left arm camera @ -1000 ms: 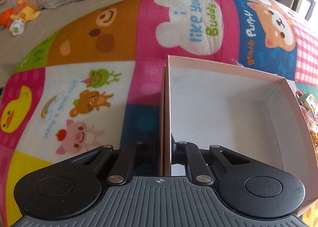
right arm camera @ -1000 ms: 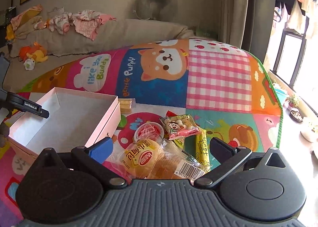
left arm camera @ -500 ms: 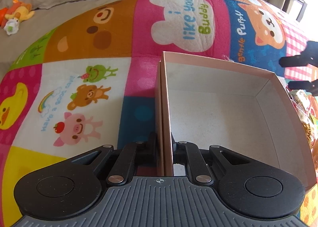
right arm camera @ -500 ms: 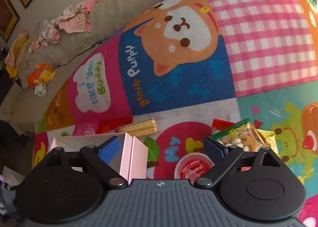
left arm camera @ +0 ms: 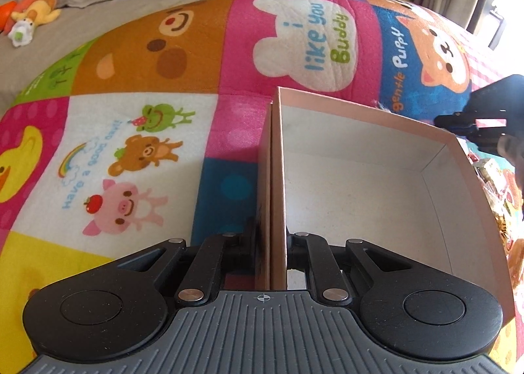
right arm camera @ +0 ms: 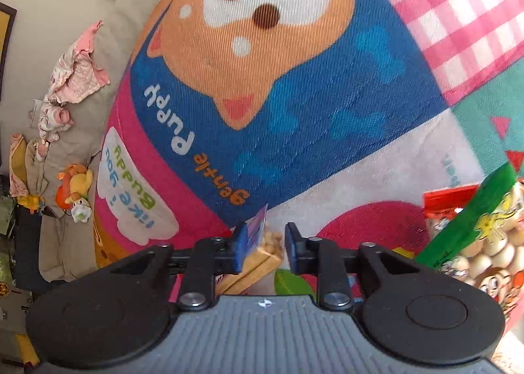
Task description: Organize objects
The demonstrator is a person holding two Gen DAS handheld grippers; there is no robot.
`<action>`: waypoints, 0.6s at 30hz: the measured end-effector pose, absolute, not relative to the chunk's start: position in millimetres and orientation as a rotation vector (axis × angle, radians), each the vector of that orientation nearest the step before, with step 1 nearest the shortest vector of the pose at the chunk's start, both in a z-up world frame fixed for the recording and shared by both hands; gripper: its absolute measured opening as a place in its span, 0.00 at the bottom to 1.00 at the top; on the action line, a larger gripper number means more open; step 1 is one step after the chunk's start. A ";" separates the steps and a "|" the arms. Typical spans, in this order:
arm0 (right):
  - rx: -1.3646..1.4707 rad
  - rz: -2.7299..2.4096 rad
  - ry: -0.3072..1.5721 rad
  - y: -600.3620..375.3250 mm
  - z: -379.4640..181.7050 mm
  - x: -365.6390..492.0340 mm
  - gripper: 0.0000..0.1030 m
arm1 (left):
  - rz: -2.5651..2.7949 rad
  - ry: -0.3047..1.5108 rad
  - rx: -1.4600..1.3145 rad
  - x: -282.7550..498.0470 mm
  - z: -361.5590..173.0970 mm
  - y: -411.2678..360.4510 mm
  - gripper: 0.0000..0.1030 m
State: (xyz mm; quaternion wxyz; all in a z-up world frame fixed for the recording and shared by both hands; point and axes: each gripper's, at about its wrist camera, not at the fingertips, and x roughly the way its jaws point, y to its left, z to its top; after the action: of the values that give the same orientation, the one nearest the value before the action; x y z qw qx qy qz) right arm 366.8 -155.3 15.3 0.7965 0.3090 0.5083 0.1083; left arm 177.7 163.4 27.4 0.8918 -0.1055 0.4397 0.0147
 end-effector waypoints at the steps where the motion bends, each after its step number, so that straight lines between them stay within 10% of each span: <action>1: 0.647 0.229 1.070 -159.8 19.2 363.7 0.04 | 0.033 0.912 -0.220 177.3 27.4 163.2 0.13; 11: 0.429 0.180 0.952 -206.4 62.5 332.9 0.06 | 0.053 0.919 -0.226 177.5 26.9 162.7 0.12; 15: 0.423 0.172 0.944 -190.7 52.0 342.6 0.65 | 0.048 0.920 -0.227 176.6 26.4 163.5 0.12; 18: 0.305 0.197 0.906 -157.8 51.5 349.1 0.62 | 0.048 0.918 -0.226 176.4 26.0 163.3 0.12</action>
State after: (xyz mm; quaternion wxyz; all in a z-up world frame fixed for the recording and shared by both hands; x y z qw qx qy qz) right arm 349.1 -157.8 51.5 0.8832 0.1464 0.4354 0.0945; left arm 176.4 163.3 26.0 0.8901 -0.1090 0.4420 0.0233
